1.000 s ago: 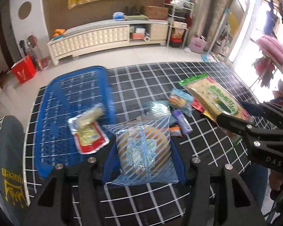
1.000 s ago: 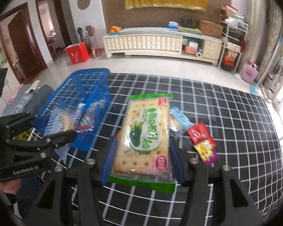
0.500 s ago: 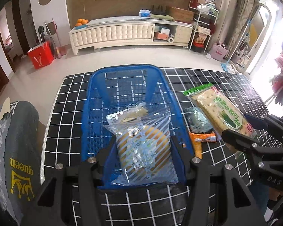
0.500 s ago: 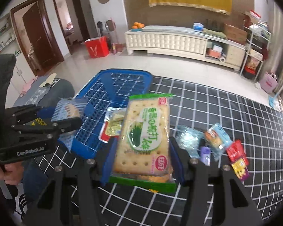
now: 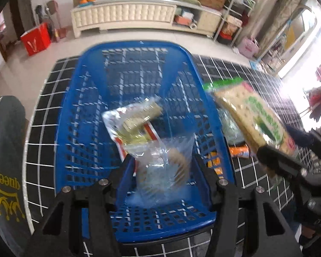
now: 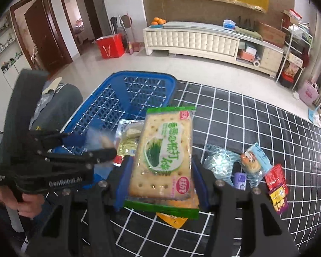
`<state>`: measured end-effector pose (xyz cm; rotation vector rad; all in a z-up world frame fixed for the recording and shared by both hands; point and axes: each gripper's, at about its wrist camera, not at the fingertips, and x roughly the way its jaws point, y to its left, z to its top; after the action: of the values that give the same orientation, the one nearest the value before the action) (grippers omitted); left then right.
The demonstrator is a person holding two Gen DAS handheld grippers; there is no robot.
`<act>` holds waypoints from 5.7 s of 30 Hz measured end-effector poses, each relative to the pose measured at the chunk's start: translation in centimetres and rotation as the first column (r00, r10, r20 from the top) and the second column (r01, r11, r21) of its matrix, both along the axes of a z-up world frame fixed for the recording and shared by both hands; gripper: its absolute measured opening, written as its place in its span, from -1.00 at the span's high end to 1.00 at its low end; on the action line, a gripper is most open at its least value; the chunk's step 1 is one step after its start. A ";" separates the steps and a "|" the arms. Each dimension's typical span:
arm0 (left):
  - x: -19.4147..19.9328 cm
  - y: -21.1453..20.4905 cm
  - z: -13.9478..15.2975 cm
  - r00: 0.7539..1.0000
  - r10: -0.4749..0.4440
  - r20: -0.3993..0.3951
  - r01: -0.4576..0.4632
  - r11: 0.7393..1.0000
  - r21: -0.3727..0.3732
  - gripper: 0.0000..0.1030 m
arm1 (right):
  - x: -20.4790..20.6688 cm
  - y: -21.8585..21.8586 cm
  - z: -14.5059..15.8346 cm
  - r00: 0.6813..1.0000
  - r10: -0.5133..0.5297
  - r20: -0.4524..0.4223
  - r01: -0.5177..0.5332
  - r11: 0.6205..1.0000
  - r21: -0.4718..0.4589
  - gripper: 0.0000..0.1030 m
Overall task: Organize snacks
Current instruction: 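Drop the bread packet into the basket with the left tool while the right tool carries the cracker packet, then lower the green-label cracker packet into the basket and open the right tool, then withdraw both tools from the basket toward the snacks on the cloth, then grasp the purple chip bag with the right tool, then grasp the blue Dan Huang Su packet with the left tool while the right tool holds the chip bag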
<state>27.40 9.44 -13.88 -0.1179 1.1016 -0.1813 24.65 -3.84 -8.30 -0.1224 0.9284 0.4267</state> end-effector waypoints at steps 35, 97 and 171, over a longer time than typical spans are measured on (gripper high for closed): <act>-5.0 10.4 2.3 0.985 0.152 0.086 -0.150 0.988 -0.034 -0.15 | 0.8 9.5 -2.5 0.995 0.080 -0.058 -0.086 0.991 -0.105 -0.14; -3.9 -20.8 1.1 0.970 -0.242 0.030 0.240 0.969 0.059 -0.15 | -0.9 -22.2 -3.8 0.954 -0.269 -0.135 0.273 0.962 0.010 -0.54; 12.2 -31.8 -4.9 0.838 -0.510 -0.196 0.544 0.747 0.381 -0.40 | 4.1 -27.4 -7.7 0.966 -0.201 -0.159 0.218 0.971 0.095 -0.02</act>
<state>39.57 -22.39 -18.76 0.5987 1.2110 -0.4443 28.71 -31.28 -15.97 0.1114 1.0502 0.2927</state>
